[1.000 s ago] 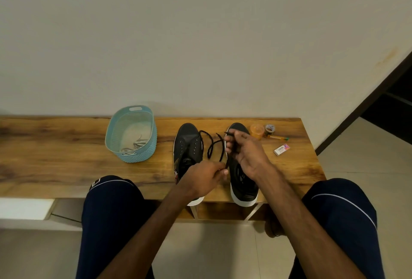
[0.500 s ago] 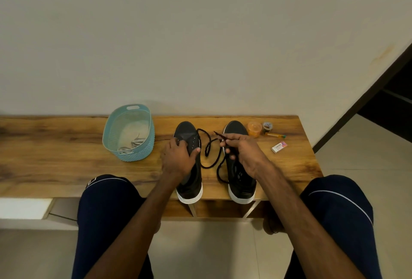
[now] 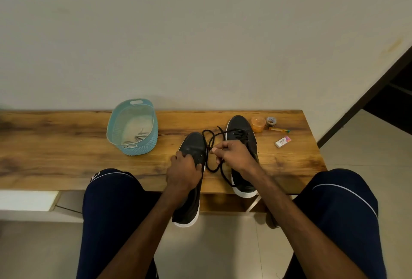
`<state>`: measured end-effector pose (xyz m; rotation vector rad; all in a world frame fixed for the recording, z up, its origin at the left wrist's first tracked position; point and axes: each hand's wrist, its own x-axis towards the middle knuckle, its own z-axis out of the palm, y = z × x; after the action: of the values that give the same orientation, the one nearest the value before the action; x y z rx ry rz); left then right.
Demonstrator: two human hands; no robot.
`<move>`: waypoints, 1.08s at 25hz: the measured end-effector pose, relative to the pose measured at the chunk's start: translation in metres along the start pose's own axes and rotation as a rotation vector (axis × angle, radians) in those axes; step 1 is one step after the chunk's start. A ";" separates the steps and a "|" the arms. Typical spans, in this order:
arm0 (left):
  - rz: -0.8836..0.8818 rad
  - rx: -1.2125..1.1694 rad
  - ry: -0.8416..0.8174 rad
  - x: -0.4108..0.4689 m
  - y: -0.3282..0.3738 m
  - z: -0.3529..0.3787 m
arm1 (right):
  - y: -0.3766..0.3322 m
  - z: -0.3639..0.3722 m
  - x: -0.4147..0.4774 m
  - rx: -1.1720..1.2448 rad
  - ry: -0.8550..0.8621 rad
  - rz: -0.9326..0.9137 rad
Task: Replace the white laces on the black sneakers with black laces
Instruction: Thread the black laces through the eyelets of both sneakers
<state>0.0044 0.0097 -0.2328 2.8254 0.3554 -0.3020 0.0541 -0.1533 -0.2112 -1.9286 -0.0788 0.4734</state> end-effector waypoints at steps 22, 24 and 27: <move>-0.013 -0.231 0.044 0.026 0.005 0.003 | 0.029 0.030 0.023 -0.502 0.045 -0.099; -0.012 -0.249 0.036 0.026 0.003 0.004 | 0.029 0.031 0.023 -0.519 0.047 -0.100; -0.010 -0.278 0.024 0.028 0.003 0.005 | 0.029 0.030 0.025 -0.532 0.061 -0.094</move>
<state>0.0311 0.0117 -0.2433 2.5567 0.3845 -0.2027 0.0617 -0.1315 -0.2544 -2.4455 -0.2776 0.3507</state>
